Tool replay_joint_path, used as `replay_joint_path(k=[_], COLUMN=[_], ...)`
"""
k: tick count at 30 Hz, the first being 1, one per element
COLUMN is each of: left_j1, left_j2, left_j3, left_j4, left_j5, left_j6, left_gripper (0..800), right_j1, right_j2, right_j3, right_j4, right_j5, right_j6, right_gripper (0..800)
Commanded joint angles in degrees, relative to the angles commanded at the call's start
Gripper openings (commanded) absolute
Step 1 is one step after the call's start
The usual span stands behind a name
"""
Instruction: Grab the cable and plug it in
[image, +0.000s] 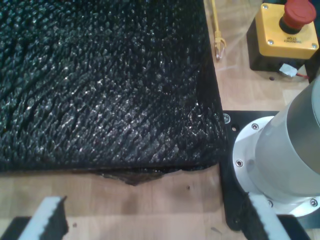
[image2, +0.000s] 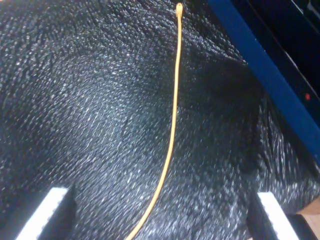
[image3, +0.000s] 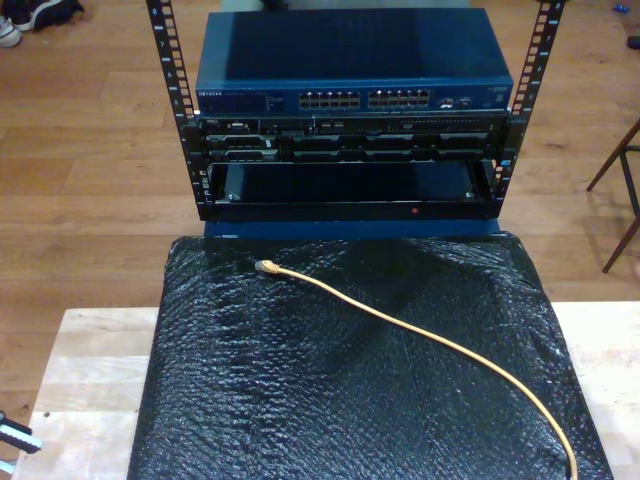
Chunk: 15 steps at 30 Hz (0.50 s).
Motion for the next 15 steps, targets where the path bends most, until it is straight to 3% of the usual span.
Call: replay_joint_path(k=[15], left_j1=[-6.7], left_j2=[0.4], left_j3=[0.2], left_j4=[-2.2], left_j5=[-2.3], left_j6=[-7.6], left_gripper=[800], right_j1=[19.2], right_j2=[7.4], right_j3=[2.1], right_j4=[-0.5], right_j5=[-15.8], right_j6=[4.6], right_gripper=[798])
